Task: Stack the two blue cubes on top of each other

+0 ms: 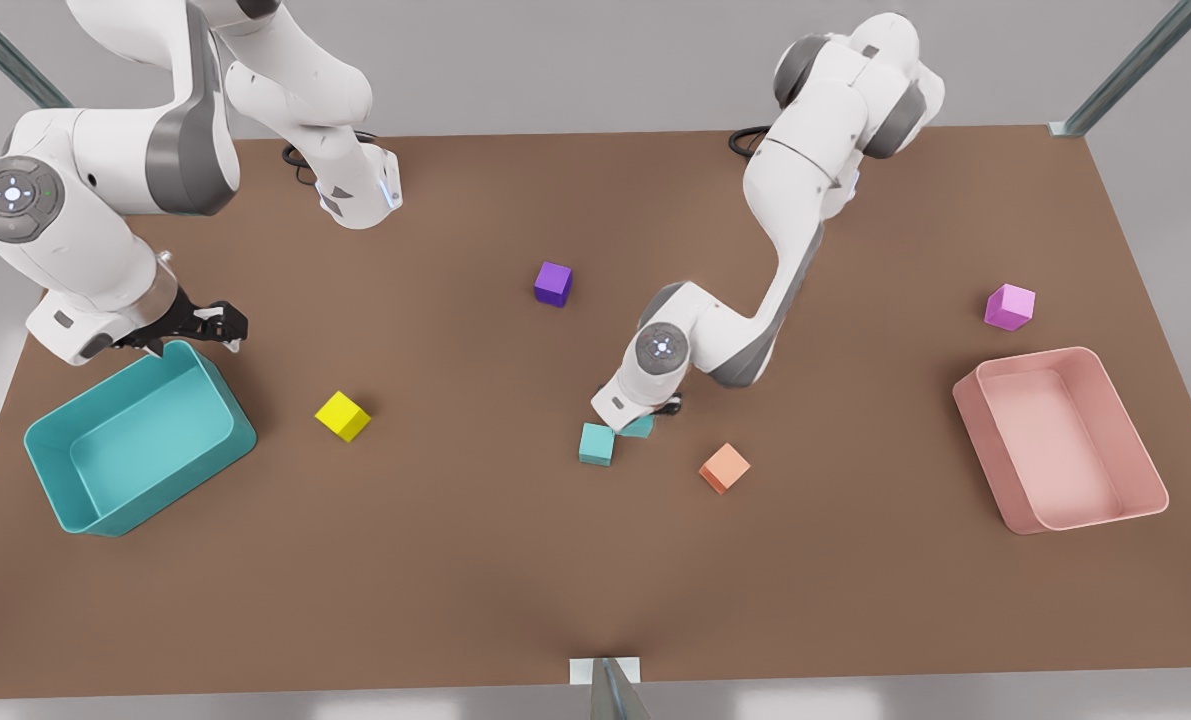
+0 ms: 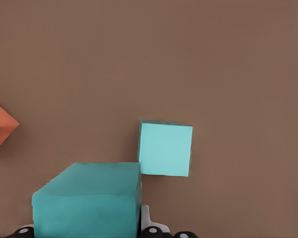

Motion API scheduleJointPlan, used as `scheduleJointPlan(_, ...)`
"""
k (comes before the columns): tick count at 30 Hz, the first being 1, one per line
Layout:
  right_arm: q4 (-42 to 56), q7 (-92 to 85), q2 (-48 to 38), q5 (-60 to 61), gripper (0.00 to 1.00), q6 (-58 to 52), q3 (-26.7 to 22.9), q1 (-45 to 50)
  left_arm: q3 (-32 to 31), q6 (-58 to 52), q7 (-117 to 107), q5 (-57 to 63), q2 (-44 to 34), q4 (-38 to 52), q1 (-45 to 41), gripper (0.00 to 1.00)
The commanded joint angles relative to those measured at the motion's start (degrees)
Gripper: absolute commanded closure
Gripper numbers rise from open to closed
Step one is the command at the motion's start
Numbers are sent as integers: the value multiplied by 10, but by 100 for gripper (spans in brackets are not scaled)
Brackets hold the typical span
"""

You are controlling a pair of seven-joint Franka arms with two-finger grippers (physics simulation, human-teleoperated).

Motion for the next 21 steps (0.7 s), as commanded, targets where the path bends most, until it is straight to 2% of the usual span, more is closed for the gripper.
scheduleJointPlan(1, 0, -53, 0, 2, 0, 1, 0, 0, -2, -23, -409, -4, 37, 46, -16, 40)
scheduleJointPlan(4, -1, -53, 0, 4, 0, 1, 0, 0, -2, -22, -423, -4, 61, 88, -25, 40)
scheduleJointPlan(21, -2, -53, 5, 4, 0, 1, -1, -1, 0, -6, -428, -4, 91, 121, -19, 39)
